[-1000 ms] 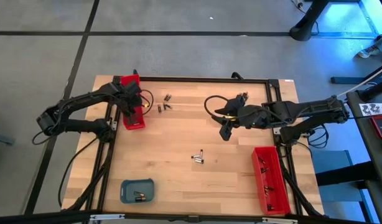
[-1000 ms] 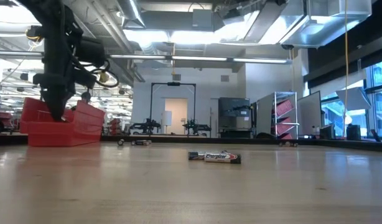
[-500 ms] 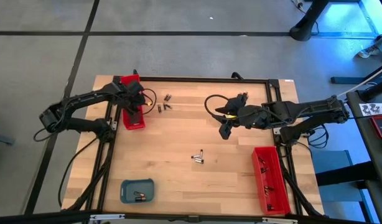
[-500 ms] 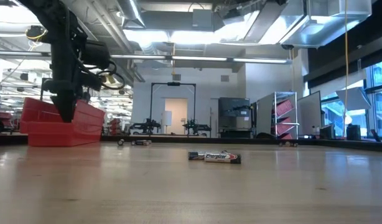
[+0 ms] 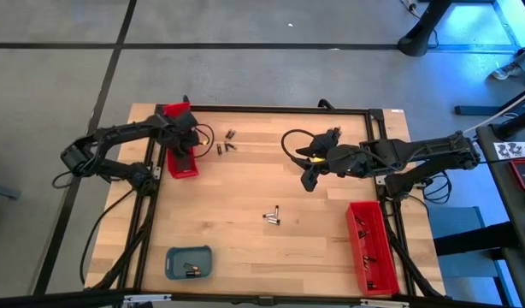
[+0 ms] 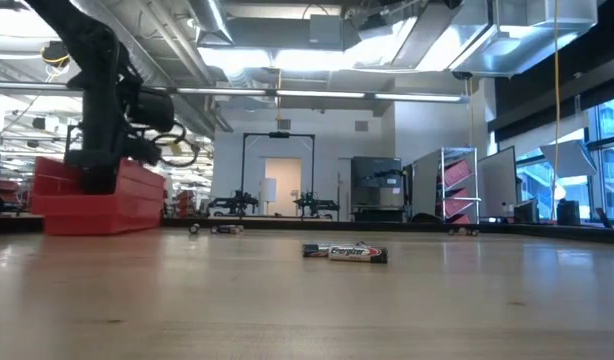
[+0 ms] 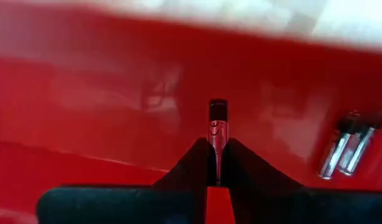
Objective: Sort batteries
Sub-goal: Put the silver battery into the top red bin
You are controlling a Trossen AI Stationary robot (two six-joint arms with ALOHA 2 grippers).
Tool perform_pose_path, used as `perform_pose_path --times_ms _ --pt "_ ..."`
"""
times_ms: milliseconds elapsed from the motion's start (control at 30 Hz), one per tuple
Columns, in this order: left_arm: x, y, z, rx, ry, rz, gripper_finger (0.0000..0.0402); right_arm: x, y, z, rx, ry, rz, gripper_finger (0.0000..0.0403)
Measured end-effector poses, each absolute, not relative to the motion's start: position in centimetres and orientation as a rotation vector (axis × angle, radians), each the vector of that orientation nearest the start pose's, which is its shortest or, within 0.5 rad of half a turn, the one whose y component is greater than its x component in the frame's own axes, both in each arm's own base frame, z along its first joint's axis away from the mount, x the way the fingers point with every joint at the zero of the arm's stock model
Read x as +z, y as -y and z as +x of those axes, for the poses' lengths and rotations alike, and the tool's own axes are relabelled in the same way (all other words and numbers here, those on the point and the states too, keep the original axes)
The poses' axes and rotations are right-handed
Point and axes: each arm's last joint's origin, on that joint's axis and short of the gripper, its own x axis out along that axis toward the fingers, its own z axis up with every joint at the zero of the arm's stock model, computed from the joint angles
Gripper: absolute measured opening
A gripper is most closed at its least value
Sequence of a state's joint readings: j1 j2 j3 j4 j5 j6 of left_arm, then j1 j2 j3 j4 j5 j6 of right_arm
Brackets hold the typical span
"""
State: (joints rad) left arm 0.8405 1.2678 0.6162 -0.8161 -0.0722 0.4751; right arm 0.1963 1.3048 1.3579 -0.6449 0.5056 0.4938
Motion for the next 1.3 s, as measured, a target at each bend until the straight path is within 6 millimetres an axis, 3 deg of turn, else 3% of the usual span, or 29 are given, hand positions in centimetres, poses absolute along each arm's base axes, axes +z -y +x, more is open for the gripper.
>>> perform_pose_path --times_ms 300,633,900,1067,1300 --pt "14.7 -13.2 11.6 0.372 -1.515 -0.202 0.0033 37.9 -3.9 26.7 -0.428 -0.468 0.273 0.0138" --pt "15.3 -13.1 11.5 0.359 -1.552 -0.218 0.0127 37.9 -3.9 26.7 -0.43 -0.468 0.272 0.0138" --pt "18.5 -13.8 12.1 0.358 -1.58 -0.251 0.0201 37.9 -3.9 26.7 -0.43 -0.468 0.27 0.0138" --pt "21.1 -14.1 12.3 0.366 -1.614 -0.268 0.0206 37.8 -3.9 26.6 -0.43 -0.478 0.265 0.0138" --pt "25.5 -14.7 13.2 0.565 -1.52 -0.353 0.0188 37.4 -4.0 26.5 -0.381 -0.542 0.248 0.0138"
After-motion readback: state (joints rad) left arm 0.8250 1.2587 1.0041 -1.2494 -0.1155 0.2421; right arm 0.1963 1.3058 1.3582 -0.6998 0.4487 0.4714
